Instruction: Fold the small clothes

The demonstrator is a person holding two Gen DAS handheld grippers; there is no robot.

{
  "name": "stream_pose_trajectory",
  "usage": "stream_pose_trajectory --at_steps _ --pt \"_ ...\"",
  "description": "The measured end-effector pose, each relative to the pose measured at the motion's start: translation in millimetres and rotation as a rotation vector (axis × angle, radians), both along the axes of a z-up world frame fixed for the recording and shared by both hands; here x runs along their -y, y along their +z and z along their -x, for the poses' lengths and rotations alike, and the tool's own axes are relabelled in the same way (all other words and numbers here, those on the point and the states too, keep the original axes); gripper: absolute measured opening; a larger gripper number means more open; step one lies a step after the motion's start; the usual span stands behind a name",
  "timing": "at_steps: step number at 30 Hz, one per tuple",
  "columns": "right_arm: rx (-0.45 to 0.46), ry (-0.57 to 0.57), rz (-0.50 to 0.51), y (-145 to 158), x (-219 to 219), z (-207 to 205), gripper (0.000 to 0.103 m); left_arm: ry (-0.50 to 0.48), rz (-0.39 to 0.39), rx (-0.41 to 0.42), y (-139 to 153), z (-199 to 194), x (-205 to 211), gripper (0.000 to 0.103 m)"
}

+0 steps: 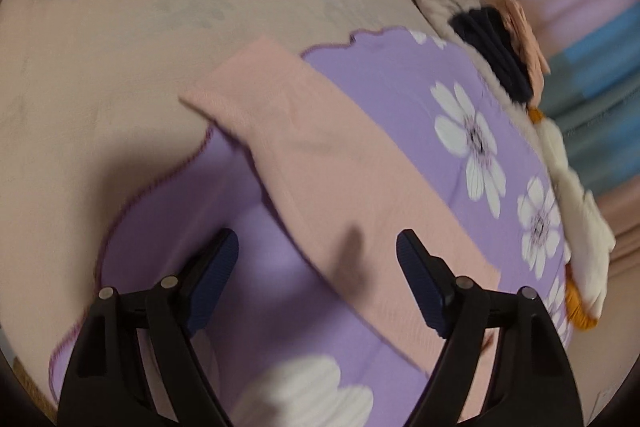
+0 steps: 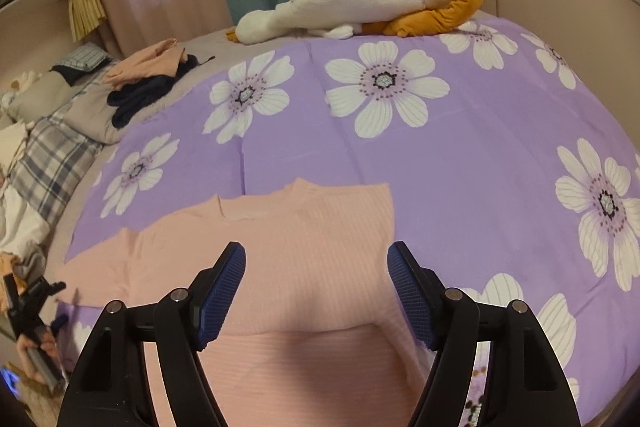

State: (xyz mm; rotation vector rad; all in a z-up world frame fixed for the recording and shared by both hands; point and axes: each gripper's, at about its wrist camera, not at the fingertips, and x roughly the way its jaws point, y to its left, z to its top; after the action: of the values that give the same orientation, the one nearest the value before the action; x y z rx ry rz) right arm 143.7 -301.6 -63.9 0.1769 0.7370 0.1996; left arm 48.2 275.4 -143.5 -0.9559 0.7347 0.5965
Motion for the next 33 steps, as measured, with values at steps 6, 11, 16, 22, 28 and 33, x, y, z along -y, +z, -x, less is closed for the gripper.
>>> stream_pose_trajectory --at_steps 6,11,16,22,28,33 --pt "-0.015 0.017 -0.005 -5.1 -6.2 -2.1 0.073 0.057 0.025 0.036 0.0 -6.3 -32.2 0.069" --pt "-0.037 0.013 0.001 -12.7 -8.5 -6.5 0.073 0.12 0.019 0.056 -3.4 -4.8 -55.2 0.031" --pt "-0.06 0.006 -0.003 -18.8 -8.0 -9.4 0.073 0.16 0.005 0.11 0.3 0.4 -60.2 0.005" --pt "-0.059 0.003 -0.008 -19.1 -6.3 -8.9 0.073 0.09 -0.134 0.197 52.7 -8.3 -27.0 0.005" --pt "-0.052 0.0 -0.02 -15.8 -3.6 -6.3 0.073 -0.068 -0.238 0.282 104.8 -31.4 28.9 0.005" --pt "-0.049 0.003 -0.028 -13.5 -2.4 -5.1 0.073 -0.234 -0.272 0.331 130.8 -51.7 86.2 0.005"
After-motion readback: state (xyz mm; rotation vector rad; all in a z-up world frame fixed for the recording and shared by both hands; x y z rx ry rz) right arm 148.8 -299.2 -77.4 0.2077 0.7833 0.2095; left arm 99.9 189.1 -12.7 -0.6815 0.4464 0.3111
